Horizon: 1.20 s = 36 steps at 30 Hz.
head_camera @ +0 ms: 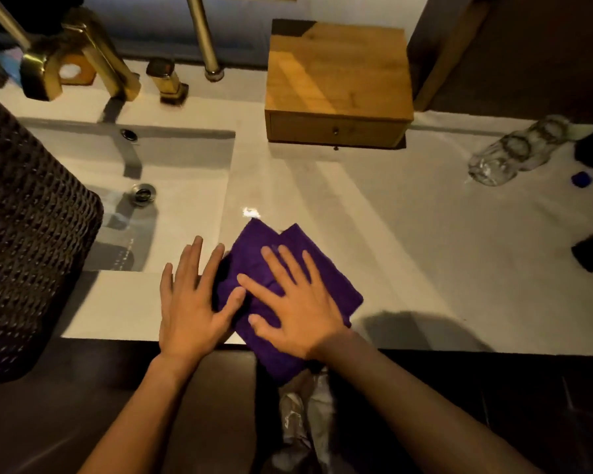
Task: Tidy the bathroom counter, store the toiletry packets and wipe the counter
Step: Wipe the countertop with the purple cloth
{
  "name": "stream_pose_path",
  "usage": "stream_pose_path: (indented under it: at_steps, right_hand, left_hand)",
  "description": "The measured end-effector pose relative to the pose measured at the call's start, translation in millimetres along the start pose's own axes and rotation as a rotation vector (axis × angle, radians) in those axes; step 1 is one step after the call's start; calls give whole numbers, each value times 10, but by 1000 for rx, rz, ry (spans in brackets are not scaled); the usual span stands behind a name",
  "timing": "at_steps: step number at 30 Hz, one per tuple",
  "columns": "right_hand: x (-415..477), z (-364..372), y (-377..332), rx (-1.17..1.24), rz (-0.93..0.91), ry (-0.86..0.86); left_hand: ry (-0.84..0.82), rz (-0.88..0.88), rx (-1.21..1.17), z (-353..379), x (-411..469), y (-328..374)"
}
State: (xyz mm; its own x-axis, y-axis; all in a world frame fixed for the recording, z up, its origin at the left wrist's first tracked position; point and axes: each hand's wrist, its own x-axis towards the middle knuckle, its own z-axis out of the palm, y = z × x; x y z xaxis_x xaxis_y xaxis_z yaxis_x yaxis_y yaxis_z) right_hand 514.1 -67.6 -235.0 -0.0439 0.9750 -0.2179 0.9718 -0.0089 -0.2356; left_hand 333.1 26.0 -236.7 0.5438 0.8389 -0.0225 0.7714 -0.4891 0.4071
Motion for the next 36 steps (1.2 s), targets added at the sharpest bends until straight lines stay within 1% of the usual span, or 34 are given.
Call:
stream_pose_path:
  at_steps: [1,3,5,7,9,11,13,15,19,24,31,36]
  right_hand:
    - [-208,27,142,0,-12,-4]
    - [-577,55,506,-16,25,49]
    - [-903,21,953,-15,156,123]
    - [-1129,-53,1411,15,326,142]
    - [-1254,-114,1841,29,498,150]
    - [-1330,-170,2214,30,646,202]
    - [-1359,-207,2494,54,759,237]
    - [-1359,-223,2670,76,825,250]
    - [-1303,-241,2818,74,882,282]
    - [-1292,-252,2843,52,880,264]
    - [-1282,-274,2834,67,882,217]
    - [-1266,-334,2819,97,891,134]
  left_hand:
    - [-7,10,8,3,-1,7]
    - [-31,34,50,3,-10,1]
    - [-50,67,83,21,-30,15]
    - [-72,78,123,39,-59,27]
    - [-109,63,141,44,-60,44]
    - [-137,26,143,33,-54,94]
    - [-146,-17,146,31,-63,138]
    - [-146,-53,165,42,-78,173]
    - [-147,-83,213,58,-83,210]
    - [-152,-89,226,63,-87,223]
    - [-179,-89,192,12,-71,234]
    - [-219,-80,122,-110,-64,273]
